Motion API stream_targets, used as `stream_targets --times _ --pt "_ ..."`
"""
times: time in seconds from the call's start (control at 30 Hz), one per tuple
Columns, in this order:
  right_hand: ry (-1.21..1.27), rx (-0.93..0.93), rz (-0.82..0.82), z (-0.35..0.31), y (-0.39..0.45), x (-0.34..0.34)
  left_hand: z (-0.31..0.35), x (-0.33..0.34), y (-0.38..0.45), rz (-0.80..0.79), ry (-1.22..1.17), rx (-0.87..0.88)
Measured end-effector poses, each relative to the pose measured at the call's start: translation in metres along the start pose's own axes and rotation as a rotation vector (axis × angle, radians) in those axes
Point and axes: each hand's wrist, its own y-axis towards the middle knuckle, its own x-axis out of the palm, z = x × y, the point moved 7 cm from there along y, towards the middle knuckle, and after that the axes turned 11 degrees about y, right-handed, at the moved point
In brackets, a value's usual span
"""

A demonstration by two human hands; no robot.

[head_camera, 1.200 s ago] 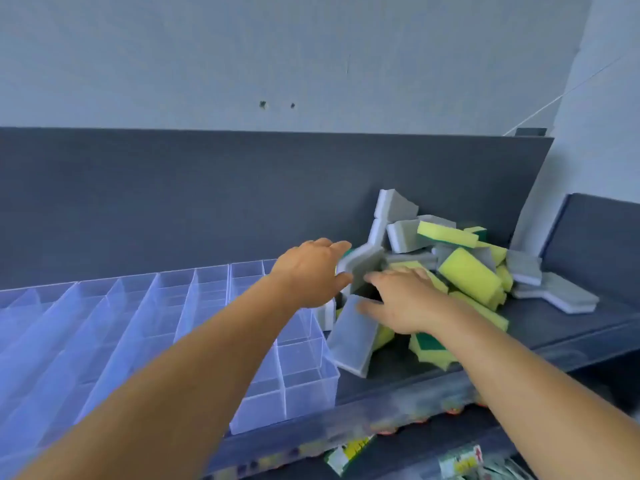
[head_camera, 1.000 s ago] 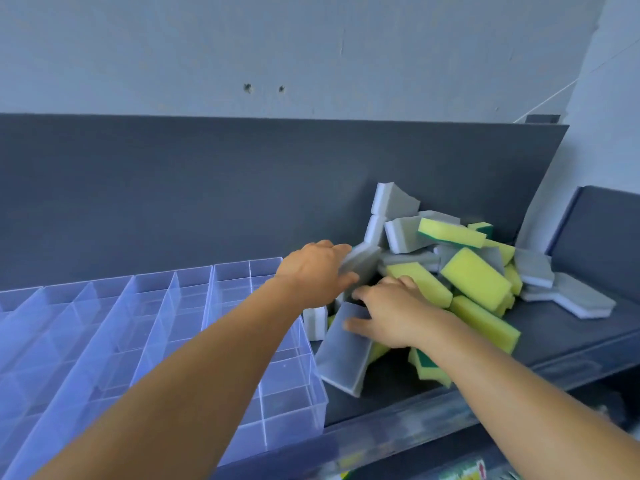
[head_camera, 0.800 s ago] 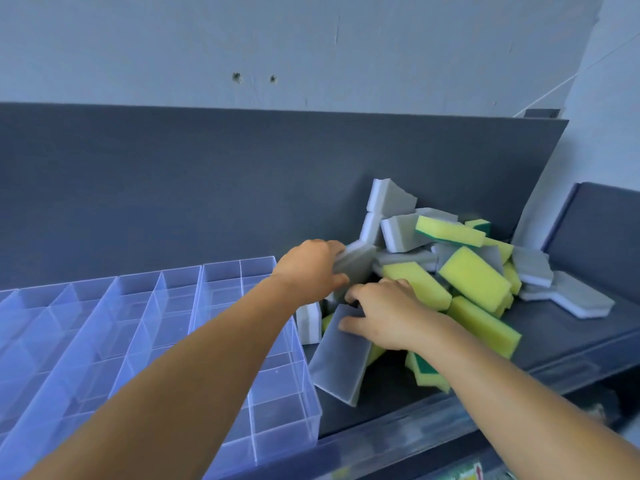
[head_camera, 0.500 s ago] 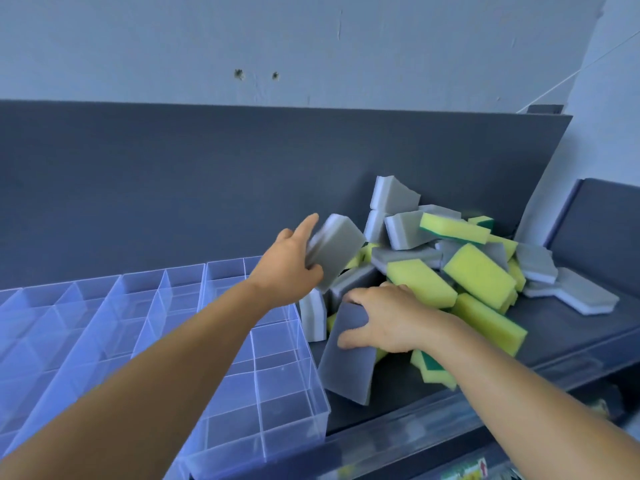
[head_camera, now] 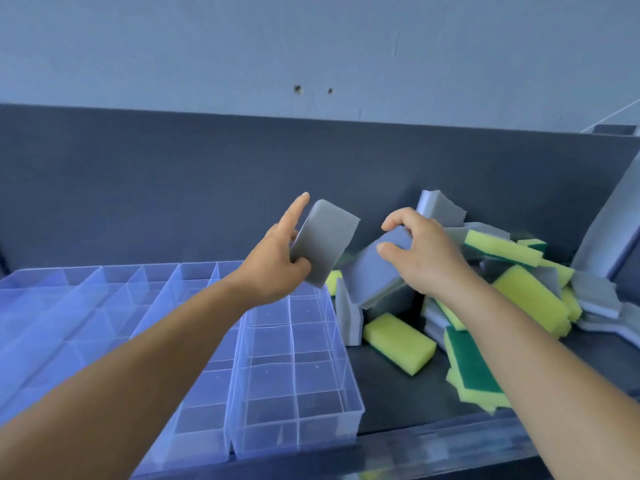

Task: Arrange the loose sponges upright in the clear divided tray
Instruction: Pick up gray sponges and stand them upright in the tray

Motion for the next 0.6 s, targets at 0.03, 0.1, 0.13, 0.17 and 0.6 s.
stream_targets --times 0.03,0.1,0.13,0.17,0.6 --pt "0.004 -0.009 -0.001 -0.007 0.003 0.007 -0.001 -0.006 -0.005 -0.003 -0.012 0.003" --pt "0.026 -0.019 -0.036 -0.023 0.008 0.027 -0.006 -0.019 -0.015 -0.006 0.008 0.005" --pt "0.039 -0.029 -0.064 -0.032 0.009 0.038 -0.01 -0.026 -0.019 0.0 0.035 0.0" --pt "0.052 -0.043 -0.096 -0.043 0.011 0.049 -0.016 -0.035 -0.023 0.014 0.069 -0.008" --pt "0.421 -0.009 -0.662 -0.184 -0.008 0.227 -0.158 -0.196 -0.085 0.335 0.244 -0.175"
